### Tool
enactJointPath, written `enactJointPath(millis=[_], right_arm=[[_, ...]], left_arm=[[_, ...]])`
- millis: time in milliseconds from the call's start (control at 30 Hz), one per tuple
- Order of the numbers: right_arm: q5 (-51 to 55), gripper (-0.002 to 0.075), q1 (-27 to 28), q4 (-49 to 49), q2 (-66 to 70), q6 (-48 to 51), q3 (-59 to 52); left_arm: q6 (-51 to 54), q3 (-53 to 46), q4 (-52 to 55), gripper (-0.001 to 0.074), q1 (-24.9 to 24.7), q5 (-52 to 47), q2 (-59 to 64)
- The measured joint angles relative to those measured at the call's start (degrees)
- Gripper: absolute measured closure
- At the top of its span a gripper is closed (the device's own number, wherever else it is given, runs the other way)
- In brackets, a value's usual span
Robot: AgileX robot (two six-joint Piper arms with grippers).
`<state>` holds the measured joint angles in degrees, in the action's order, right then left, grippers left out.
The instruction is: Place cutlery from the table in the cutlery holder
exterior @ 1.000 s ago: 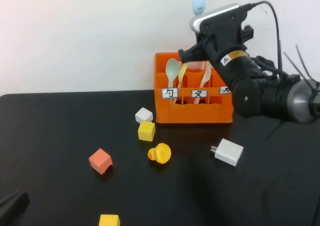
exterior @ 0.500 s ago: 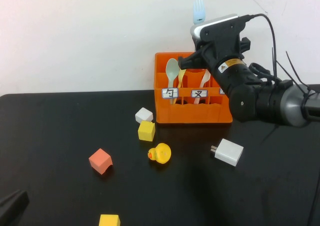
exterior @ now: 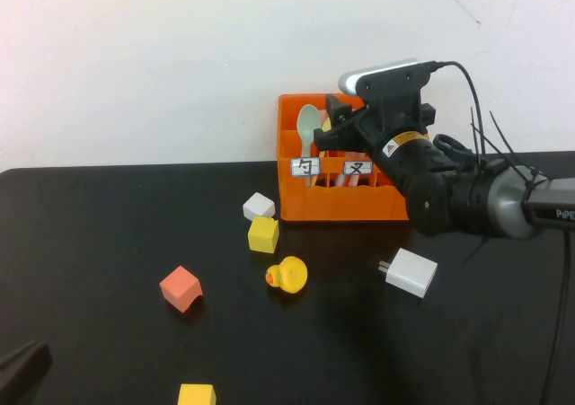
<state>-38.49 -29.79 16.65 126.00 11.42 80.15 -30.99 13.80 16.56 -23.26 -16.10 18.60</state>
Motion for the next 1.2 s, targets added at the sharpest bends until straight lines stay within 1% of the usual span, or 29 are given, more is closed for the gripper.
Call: enactJointPath(millis=[100, 167, 267, 433, 500, 533, 600, 700, 933, 1200], right_arm=[[0.1, 0.0287, 0.0, -0.8, -0.5, 0.1, 0.0], [0.9, 0.0315, 0.0, -1.9, -1.8, 1.2, 0.0], [4.2, 0.0402, -0.5, -3.2, -6.1, 5.3, 0.0], [15.8, 0.0615, -1.7, -4.1, -15.7, 11.4, 0.0], [18.6, 0.0676, -2.1, -4.9, -19.4, 13.7, -1.0], [19.5, 0.0693, -2.3, -5.4, -21.4, 14.9, -2.0], [20.3, 0.0713, -2.5, -5.9, -25.6, 16.9, -4.7], [20.6, 0.0723, -2.7, -6.0, -32.2, 18.4, -10.6], [19.7, 0.0727, -2.8, -6.3, -49.0, 19.5, -31.0], [18.1, 0.0727, -2.8, -7.1, -59.4, 19.8, -51.4]], left_arm=[[0.0, 0.0, 0.0, 0.0736, 0.0, -0.4, 0.0], [0.0, 0.0, 0.0, 0.0736, 0.0, -0.9, 0.0], [0.0, 0.0, 0.0, 0.0736, 0.0, -1.2, 0.0], [0.0, 0.0, 0.0, 0.0736, 0.0, -0.9, 0.0], [0.0, 0.0, 0.0, 0.0736, 0.0, -0.9, 0.0], [0.0, 0.0, 0.0, 0.0736, 0.0, -0.8, 0.0], [-0.6, 0.0, 0.0, 0.0736, 0.0, -0.2, 0.0], [-1.3, 0.0, -0.4, 0.0736, 0.0, 0.4, 0.0], [-1.8, 0.0, -2.2, 0.0736, 0.0, 0.8, 0.0], [-1.9, 0.0, -2.4, 0.0736, 0.0, 1.8, 0.0]])
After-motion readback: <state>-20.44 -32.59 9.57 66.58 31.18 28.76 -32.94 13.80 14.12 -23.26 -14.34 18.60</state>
